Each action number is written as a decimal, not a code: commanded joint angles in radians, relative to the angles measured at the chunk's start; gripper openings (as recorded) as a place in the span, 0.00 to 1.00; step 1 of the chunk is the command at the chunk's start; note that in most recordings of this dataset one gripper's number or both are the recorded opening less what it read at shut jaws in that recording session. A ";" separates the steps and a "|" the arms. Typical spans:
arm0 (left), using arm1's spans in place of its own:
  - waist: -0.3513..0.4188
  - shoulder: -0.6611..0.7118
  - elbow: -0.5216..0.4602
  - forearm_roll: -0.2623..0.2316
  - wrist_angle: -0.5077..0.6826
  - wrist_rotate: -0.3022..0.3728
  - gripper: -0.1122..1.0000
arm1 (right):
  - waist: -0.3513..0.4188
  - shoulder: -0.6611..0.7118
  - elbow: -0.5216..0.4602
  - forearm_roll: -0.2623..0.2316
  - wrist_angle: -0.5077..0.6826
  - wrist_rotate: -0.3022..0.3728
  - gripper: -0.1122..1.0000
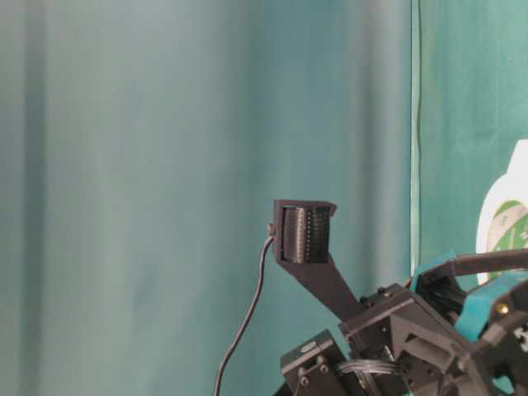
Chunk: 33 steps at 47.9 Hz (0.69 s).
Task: Peel off the duct tape with your right arm.
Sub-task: 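Lift the tape roll upright with the left gripper, free end up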
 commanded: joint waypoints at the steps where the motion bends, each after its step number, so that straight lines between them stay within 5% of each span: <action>1: 0.003 -0.014 -0.006 0.000 -0.002 -0.002 0.74 | -0.002 0.005 -0.009 -0.003 -0.015 0.000 0.79; 7: 0.002 -0.015 -0.005 0.000 0.018 -0.002 0.44 | -0.002 0.005 -0.008 -0.002 -0.014 0.000 0.79; 12: 0.002 -0.025 -0.009 0.000 0.057 -0.002 0.34 | -0.002 0.005 -0.008 -0.003 -0.015 0.000 0.79; 33: 0.002 -0.215 -0.014 0.002 0.126 0.032 0.31 | -0.002 0.003 0.000 -0.002 -0.015 0.000 0.79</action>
